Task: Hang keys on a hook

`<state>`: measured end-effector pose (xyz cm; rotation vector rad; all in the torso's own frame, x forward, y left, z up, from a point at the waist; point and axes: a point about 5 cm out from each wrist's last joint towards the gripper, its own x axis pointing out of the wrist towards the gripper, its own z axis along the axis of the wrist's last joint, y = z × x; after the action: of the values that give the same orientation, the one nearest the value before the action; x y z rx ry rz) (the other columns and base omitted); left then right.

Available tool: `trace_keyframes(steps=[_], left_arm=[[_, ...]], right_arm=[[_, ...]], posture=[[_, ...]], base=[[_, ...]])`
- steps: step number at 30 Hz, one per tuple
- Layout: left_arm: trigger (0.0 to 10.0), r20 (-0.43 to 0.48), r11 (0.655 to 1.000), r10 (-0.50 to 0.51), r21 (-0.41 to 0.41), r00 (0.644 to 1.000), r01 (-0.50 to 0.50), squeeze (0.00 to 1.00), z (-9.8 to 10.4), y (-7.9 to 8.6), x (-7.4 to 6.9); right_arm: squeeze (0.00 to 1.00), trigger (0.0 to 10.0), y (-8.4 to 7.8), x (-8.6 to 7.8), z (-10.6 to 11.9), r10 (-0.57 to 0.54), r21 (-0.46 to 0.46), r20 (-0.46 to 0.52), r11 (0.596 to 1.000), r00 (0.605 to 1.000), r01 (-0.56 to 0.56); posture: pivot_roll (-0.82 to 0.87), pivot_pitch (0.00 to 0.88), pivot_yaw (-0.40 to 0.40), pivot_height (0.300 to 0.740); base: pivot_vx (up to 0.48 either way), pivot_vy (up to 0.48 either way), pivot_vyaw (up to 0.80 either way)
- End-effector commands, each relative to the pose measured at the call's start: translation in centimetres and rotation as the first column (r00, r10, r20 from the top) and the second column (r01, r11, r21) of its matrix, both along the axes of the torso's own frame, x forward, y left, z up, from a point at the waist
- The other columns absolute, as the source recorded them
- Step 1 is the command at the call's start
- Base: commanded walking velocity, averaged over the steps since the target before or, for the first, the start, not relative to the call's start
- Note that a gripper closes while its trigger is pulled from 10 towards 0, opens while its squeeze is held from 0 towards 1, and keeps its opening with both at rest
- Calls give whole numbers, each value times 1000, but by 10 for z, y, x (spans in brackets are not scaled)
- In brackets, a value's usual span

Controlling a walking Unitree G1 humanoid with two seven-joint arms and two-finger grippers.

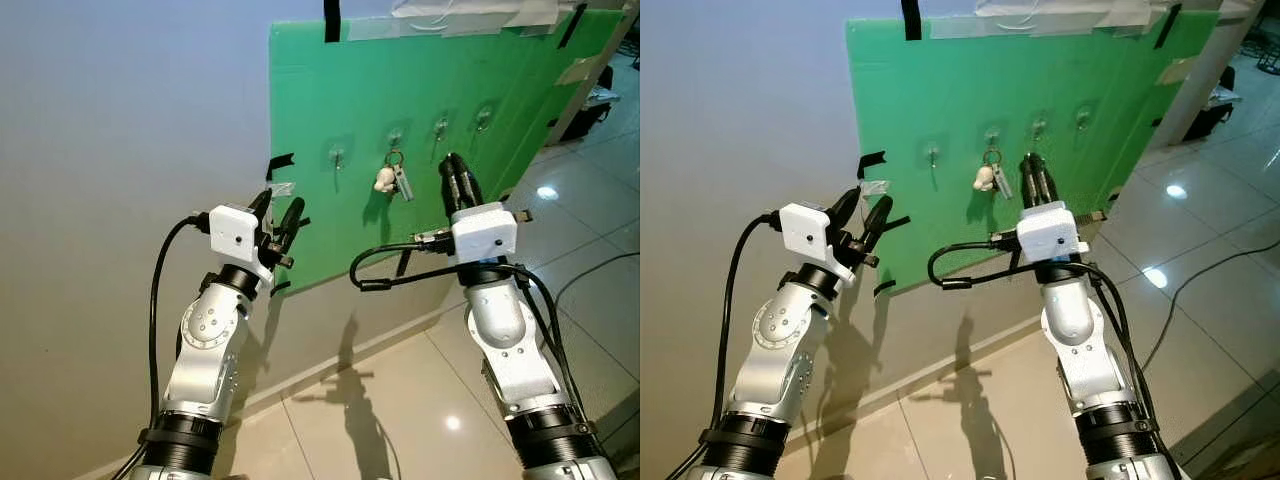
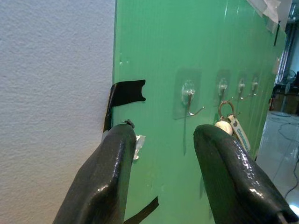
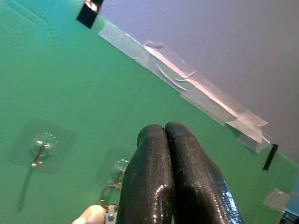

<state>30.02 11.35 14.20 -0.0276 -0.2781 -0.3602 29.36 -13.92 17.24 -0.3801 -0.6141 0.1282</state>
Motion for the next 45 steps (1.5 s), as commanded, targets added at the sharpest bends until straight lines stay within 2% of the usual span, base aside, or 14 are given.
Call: trace_keyframes(steps=[1, 2, 5, 12, 13, 14, 17, 21, 22, 27, 28, 30, 36, 45], left_arm=[[10000, -57, 1000, -26, 12, 998, 26, 0, -8, -2, 0], [10000, -57, 1000, -26, 12, 998, 26, 0, -8, -2, 0], [10000, -99, 996, -85, 25, 991, 88, 0, -12, -5, 2], [10000, -134, 971, -213, 81, 968, 225, 0, -11, -9, 7], [10000, -139, 953, -288, 54, 948, 297, 0, -4, -8, 10], [10000, -139, 953, -288, 54, 948, 297, 0, -4, -8, 10], [10000, -147, 921, -378, 45, 914, 388, 0, 9, -6, 17], [10000, -150, 912, -395, 55, 906, 407, 0, 11, -5, 17], [10000, -164, 907, -408, 37, 898, 419, 0, 10, -5, 17], [10000, -189, 898, -432, 5, 882, 440, 0, 7, -9, 13], [10000, -189, 898, -432, 5, 882, 440, 0, 7, -9, 13], [10000, -200, 891, -445, -5, 873, 454, 0, 5, -11, 11], [10000, -207, 887, -455, -15, 866, 462, 0, 5, -11, 9], [10000, -223, 884, -460, -26, 859, 466, 0, 2, -13, 6]], right_arm=[[0, 0, 11, 5, -5, 137, 76, -137, 989, 981, -128], [0, 0, 11, 5, -5, 137, 76, -137, 989, 981, -128], [0, 0, 17, 8, -13, 293, 164, -285, 953, 913, -254], [0, 0, 5, 16, -5, 402, 254, -366, 911, 839, -326], [0, 0, -5, 22, 1, 462, 343, -388, 876, 798, -340], [0, 0, -5, 22, 1, 462, 343, -388, 876, 798, -340], [0, 0, -19, 26, 11, 569, 436, -406, 809, 716, -395], [0, 0, -21, 25, 14, 605, 459, -412, 784, 681, -418], [0, 0, -21, 23, 18, 665, 510, -411, 734, 623, -448], [0, 0, -18, 15, 21, 751, 566, -416, 655, 513, -501], [0, 0, -18, 15, 21, 751, 566, -416, 655, 513, -501], [0, 0, -17, 11, 22, 783, 589, -423, 620, 456, -518], [0, 0, -19, 4, 26, 821, 621, -433, 571, 372, -537], [0, 0, -21, 6, 32, 816, 619, -446, 578, 368, -532]], posture=[[-26, 0, -14, 740], [-26, 0, -14, 740], [-26, 0, -11, 740], [-31, 0, -6, 740], [-35, 0, 0, 740], [-35, 0, 0, 740], [-42, 0, 12, 740], [-43, 0, 15, 740], [-47, 0, 20, 740], [-49, 0, 18, 740], [-49, 0, 18, 740], [-49, 0, 12, 740], [-51, 0, 5, 740], [-56, 0, 1, 740]], base=[[0, 0, 0], [0, 0, 0], [0, 0, 0], [0, 0, 0], [0, 0, 0], [0, 0, 0], [0, 0, 0], [0, 0, 0], [0, 0, 0], [0, 0, 0], [0, 0, 0], [0, 0, 0], [0, 0, 0], [0, 0, 0]])
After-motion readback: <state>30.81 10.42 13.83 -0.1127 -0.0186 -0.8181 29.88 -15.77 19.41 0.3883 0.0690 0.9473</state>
